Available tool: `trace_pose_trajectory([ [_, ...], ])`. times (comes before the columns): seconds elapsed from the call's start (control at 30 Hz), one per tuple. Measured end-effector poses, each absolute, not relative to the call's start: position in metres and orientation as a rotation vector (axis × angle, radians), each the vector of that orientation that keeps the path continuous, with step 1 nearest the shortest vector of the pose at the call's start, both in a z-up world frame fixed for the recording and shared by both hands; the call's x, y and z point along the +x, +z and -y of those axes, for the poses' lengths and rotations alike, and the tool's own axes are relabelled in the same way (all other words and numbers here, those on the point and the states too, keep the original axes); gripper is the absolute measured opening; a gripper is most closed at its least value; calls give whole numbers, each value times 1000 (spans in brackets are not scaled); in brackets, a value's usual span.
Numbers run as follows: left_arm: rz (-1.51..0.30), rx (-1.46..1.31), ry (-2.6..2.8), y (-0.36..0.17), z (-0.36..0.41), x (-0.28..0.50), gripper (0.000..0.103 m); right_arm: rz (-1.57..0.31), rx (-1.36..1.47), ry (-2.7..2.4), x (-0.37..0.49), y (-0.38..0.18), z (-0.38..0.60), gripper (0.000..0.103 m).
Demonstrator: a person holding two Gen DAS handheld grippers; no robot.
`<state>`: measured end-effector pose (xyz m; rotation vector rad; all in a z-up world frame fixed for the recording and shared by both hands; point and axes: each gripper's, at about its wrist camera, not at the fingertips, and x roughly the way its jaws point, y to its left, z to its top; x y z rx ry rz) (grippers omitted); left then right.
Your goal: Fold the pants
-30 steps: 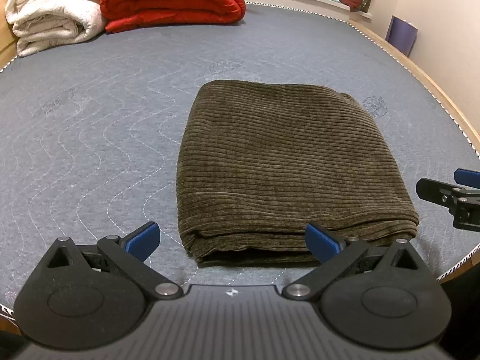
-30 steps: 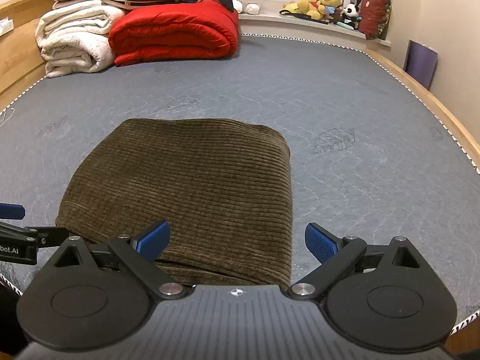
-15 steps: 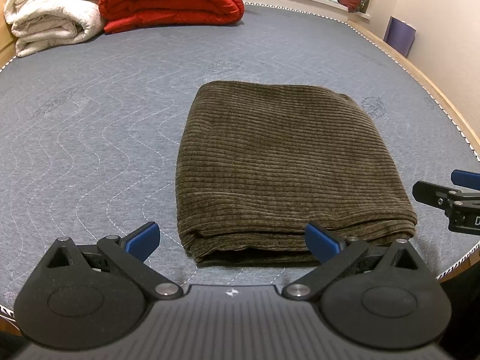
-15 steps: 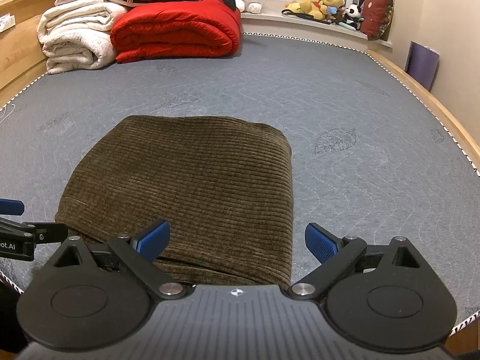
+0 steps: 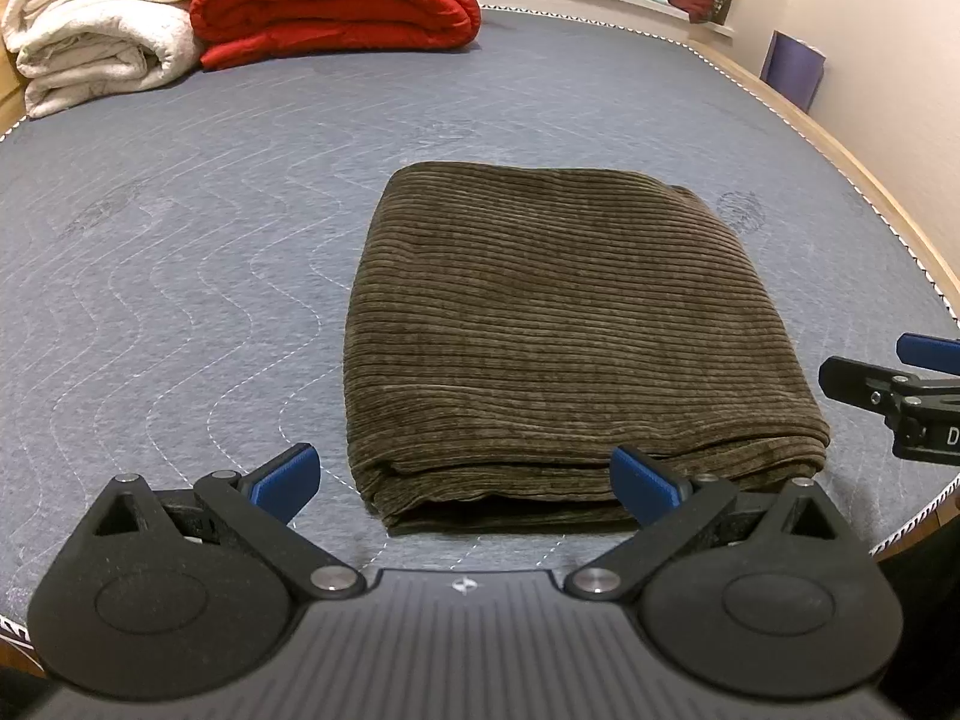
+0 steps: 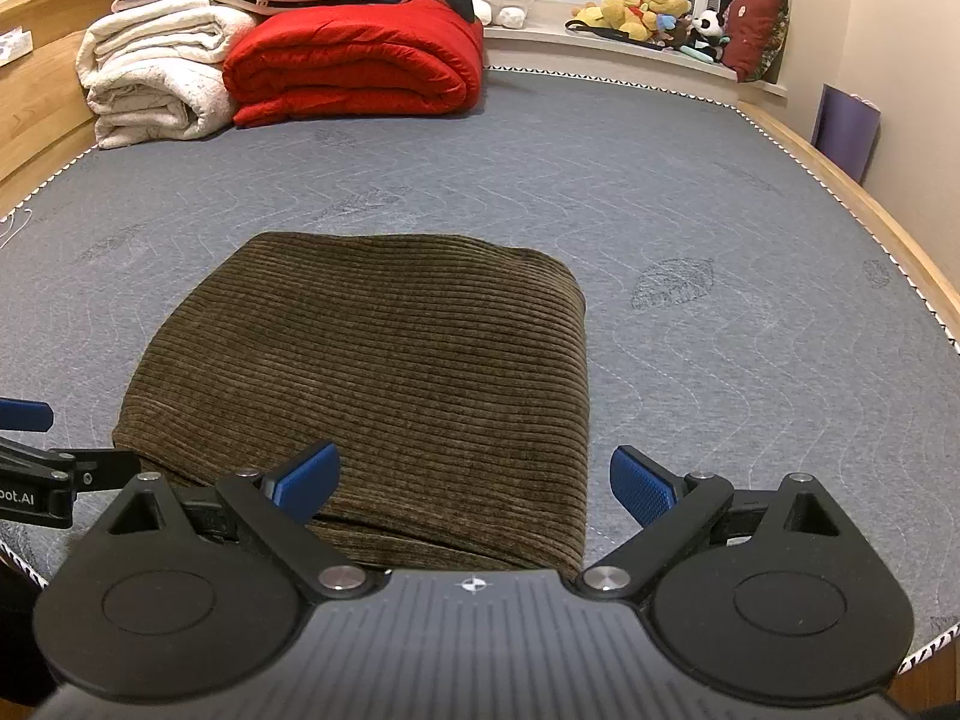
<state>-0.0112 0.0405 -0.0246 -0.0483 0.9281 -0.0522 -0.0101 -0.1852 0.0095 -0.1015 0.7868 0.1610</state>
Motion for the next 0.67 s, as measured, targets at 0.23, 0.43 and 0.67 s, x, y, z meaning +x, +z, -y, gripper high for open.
trace_pose_trajectory([
  [0.23, -926, -47, -59, -25, -40, -11, 103, -787, -103, 162, -10, 10, 185, 97],
  [0.43, -922, -46, -66, -25, -40, -11, 103, -789, -106, 163, -9, 9, 185, 97],
  [0.67, -909, -45, -82, -25, -41, -13, 103, -792, -108, 163, -9, 8, 184, 97],
])
